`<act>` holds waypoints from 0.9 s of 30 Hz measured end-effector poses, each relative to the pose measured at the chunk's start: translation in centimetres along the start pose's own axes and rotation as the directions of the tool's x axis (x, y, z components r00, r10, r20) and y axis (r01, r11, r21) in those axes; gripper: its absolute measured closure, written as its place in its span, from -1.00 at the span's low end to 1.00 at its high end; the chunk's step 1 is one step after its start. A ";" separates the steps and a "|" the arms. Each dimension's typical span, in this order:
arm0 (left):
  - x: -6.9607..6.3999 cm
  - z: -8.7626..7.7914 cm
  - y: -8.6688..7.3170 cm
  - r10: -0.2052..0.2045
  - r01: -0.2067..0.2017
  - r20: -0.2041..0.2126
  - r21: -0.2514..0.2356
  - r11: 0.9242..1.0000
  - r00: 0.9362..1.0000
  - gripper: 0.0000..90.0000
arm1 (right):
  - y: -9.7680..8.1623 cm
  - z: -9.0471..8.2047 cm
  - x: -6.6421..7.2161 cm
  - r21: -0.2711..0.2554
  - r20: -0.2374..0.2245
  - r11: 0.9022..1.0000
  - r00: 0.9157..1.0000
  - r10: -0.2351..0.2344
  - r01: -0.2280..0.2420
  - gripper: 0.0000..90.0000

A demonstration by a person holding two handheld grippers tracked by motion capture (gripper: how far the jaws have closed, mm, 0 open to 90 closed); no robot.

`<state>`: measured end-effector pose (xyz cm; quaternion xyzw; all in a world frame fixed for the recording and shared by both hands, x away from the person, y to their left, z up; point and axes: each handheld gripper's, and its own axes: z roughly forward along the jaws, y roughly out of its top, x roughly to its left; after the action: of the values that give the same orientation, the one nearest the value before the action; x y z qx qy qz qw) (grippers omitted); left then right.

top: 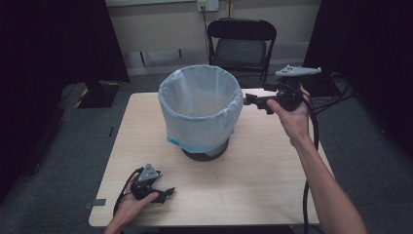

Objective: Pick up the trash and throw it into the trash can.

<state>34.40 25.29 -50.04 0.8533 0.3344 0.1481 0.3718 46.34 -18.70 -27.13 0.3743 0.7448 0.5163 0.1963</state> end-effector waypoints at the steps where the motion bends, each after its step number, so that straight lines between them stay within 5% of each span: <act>1: 0.0 0.0 0.0 -0.001 0.001 0.000 -0.001 1.000 1.000 -0.74 | -0.2 -0.1 0.0 0.003 0.001 1.000 1.000 0.002 -0.002 -0.62; 27: 0.0 0.0 0.0 0.001 -0.001 -0.002 0.001 1.000 1.000 -0.74 | -9.4 -2.5 -1.5 0.099 0.051 0.993 0.997 0.055 -0.060 -0.66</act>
<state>34.39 25.29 -50.03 0.8535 0.3345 0.1486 0.3709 42.34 -23.16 -34.93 0.4174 0.7538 0.4743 0.1804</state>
